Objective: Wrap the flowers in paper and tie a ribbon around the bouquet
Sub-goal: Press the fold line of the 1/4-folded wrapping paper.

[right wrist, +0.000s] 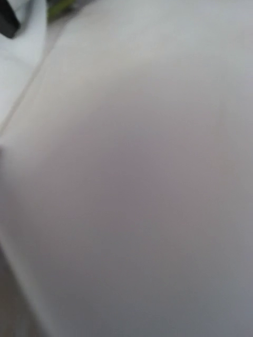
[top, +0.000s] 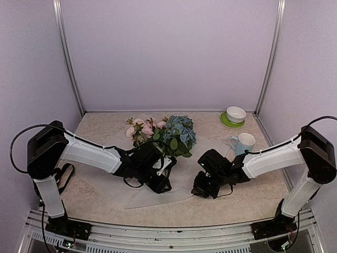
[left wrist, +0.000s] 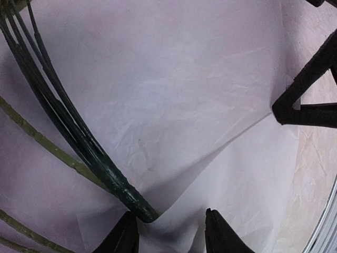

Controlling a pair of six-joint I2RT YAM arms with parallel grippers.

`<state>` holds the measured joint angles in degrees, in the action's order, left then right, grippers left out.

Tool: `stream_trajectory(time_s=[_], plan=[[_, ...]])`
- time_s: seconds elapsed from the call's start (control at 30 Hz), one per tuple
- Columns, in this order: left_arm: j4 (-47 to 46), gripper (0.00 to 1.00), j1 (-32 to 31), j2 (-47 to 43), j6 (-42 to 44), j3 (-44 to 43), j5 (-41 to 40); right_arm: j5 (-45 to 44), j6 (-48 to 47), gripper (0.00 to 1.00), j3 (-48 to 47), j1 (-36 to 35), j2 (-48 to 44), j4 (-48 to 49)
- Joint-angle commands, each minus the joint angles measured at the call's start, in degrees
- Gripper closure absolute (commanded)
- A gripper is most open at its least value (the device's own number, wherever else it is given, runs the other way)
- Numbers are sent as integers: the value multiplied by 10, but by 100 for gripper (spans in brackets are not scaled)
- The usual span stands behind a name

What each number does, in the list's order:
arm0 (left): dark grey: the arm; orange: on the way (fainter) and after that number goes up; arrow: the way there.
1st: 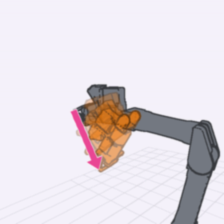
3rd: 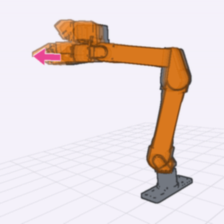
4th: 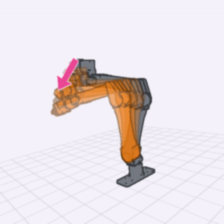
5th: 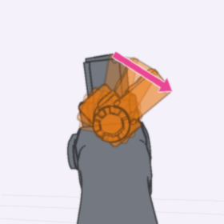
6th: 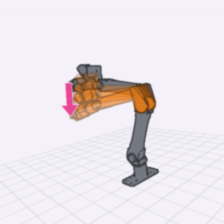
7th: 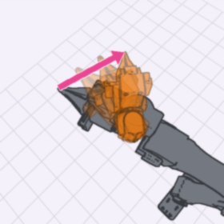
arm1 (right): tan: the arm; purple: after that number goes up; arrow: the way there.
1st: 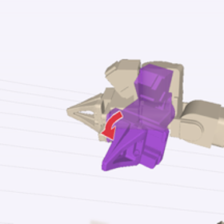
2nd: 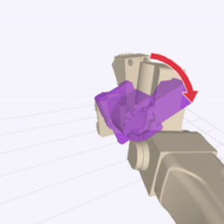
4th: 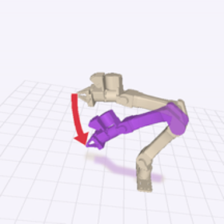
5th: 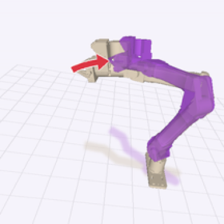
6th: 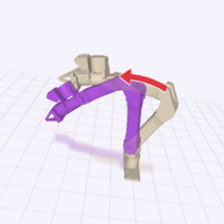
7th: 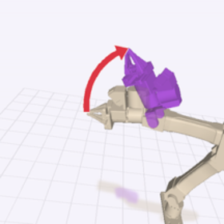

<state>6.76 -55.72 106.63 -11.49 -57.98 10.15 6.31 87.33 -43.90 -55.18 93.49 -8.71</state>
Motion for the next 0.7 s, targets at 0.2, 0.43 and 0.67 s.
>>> stream_trajectory(time_s=[0.2, 0.43, 0.67], plan=[[4, 57, 17, 10, 7, 15, -5, -85, -62, 100, -43, -6, 14, -110], [-21, 57, 24, 14, -8, 36, 6, -203, -115, 100, -186, -61, 55, -263], [-28, 48, 29, -17, -13, 32, -1, -252, -130, 100, -272, -94, 100, -339]])
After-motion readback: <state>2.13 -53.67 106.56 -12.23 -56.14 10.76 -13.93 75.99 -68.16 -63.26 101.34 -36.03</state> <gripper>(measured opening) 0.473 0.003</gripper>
